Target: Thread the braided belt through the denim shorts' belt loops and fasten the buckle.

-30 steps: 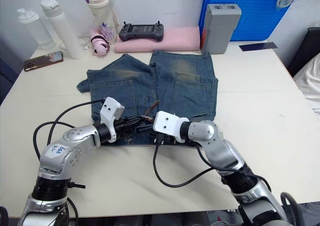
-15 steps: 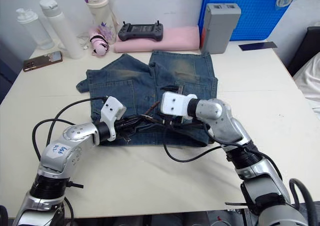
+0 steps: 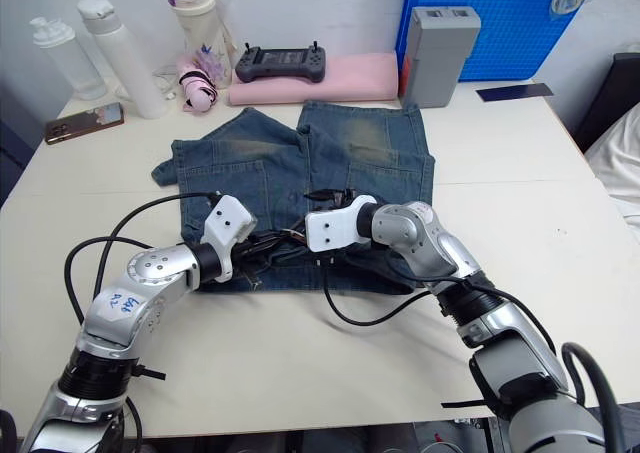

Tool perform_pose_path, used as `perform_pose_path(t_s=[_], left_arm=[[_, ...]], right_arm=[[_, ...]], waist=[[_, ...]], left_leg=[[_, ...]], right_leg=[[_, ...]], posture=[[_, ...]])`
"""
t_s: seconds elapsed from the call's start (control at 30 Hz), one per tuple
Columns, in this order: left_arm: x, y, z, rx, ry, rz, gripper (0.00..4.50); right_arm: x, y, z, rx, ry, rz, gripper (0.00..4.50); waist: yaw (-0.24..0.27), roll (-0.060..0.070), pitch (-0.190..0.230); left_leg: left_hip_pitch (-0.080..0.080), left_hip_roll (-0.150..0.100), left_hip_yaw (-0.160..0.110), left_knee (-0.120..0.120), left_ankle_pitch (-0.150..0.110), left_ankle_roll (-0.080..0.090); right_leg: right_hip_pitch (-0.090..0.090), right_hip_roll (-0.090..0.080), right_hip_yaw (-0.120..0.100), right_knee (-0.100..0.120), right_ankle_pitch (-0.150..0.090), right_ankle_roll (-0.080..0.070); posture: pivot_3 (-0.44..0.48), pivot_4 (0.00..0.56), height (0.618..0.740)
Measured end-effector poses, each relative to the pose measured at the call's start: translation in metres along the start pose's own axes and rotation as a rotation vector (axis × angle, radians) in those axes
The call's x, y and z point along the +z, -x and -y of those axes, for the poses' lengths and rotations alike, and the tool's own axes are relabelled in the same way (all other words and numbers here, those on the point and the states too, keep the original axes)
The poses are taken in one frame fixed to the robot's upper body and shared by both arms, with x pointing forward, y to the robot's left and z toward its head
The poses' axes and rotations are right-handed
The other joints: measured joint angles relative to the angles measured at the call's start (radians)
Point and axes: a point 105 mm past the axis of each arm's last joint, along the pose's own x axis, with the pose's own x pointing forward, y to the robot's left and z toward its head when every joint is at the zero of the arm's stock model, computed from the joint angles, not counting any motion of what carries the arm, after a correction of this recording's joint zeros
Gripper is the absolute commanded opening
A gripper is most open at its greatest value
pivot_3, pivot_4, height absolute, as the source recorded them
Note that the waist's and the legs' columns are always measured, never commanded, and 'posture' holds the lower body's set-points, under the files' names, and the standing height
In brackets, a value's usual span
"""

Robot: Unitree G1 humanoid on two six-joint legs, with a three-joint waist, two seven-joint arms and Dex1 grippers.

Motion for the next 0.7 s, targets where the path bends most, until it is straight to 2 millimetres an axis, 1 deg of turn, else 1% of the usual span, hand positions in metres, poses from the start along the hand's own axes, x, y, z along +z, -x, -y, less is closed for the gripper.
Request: perform_pose_path(t_s=[0.03, 0.07, 0.3, 0.37, 0.4, 0.43, 0.5, 0.53, 0.57, 0.7], left_arm=[[0.000, 0.000, 0.000, 0.003, -0.003, -0.002, 0.00], [0.000, 0.000, -0.001, 0.005, -0.004, -0.003, 0.00], [-0.001, 0.001, -0.002, 0.013, -0.014, -0.008, 0.00], [0.000, 0.002, -0.003, 0.019, -0.011, -0.001, 0.75], [0.001, 0.002, -0.004, 0.023, -0.005, 0.008, 0.97], [0.002, 0.004, -0.006, 0.028, 0.006, 0.017, 1.33], [0.005, 0.007, -0.008, 0.024, 0.064, 0.054, 2.17], [0.007, 0.010, -0.010, 0.020, 0.104, 0.075, 2.88], [0.008, 0.011, -0.010, 0.015, 0.119, 0.081, 3.00], [0.015, 0.022, -0.008, -0.026, 0.207, 0.138, 3.00]], right_arm=[[-0.001, 0.000, -0.001, 0.004, -0.003, -0.003, 0.27], [-0.001, 0.000, -0.002, 0.008, -0.004, -0.004, 0.07], [-0.003, 0.001, -0.007, 0.020, -0.020, -0.010, 0.07], [-0.003, 0.001, -0.007, 0.015, -0.033, -0.012, 0.00], [-0.003, 0.001, -0.008, 0.016, -0.040, -0.012, 0.00], [-0.004, 0.001, -0.009, 0.017, -0.045, -0.012, 0.00], [-0.005, 0.001, -0.010, 0.015, -0.057, -0.017, 0.00], [-0.006, 0.002, -0.011, 0.014, -0.068, -0.022, 0.00], [-0.006, 0.002, -0.011, 0.012, -0.070, -0.023, 0.00], [-0.006, 0.004, -0.009, 0.000, -0.082, -0.027, 0.00]], waist=[[0.000, 0.000, 0.000], [-0.001, 0.000, 0.000], [-0.005, 0.000, 0.000], [-0.005, 0.000, 0.000], [-0.006, 0.000, 0.000], [-0.006, 0.000, 0.000], [-0.007, 0.000, 0.000], [-0.007, 0.000, 0.000], [-0.007, 0.000, 0.000], [-0.009, 0.000, 0.000]], left_leg=[[0.000, 0.000, 0.000, 0.000, 0.000, 0.000], [0.000, 0.000, 0.000, 0.000, 0.000, 0.000], [0.000, 0.000, 0.000, 0.000, 0.000, 0.000], [0.000, 0.000, 0.000, 0.000, 0.000, 0.000], [0.000, 0.000, 0.000, 0.000, 0.000, 0.000], [0.000, 0.000, 0.000, 0.000, 0.000, 0.000], [0.000, 0.000, 0.000, 0.000, 0.000, 0.000], [0.000, 0.000, 0.000, 0.000, 0.000, 0.000], [0.000, 0.000, -0.001, 0.000, 0.000, 0.000], [0.000, 0.000, -0.002, 0.000, 0.000, 0.000]], right_leg=[[0.000, 0.000, 0.000, 0.000, 0.000, 0.000], [0.000, 0.000, 0.000, 0.000, 0.000, 0.000], [0.000, 0.000, 0.000, 0.000, 0.000, 0.000], [0.000, 0.000, 0.000, 0.000, 0.000, 0.000], [0.000, 0.000, 0.000, 0.000, 0.000, 0.000], [0.000, 0.000, 0.000, 0.000, 0.000, 0.000], [0.000, 0.000, 0.000, 0.000, 0.000, 0.000], [0.000, 0.000, 0.000, 0.000, 0.000, 0.000], [0.000, 0.000, 0.000, 0.000, 0.000, 0.000], [0.000, 0.000, 0.000, 0.000, 0.000, 0.000]], posture=[[0.000, 0.150, 0.739], [0.000, 0.150, 0.739], [0.000, 0.150, 0.739], [0.000, 0.150, 0.739], [0.000, 0.150, 0.739], [0.000, 0.150, 0.739], [0.000, 0.150, 0.739], [0.000, 0.150, 0.739], [0.000, 0.150, 0.739], [0.000, 0.150, 0.739]])
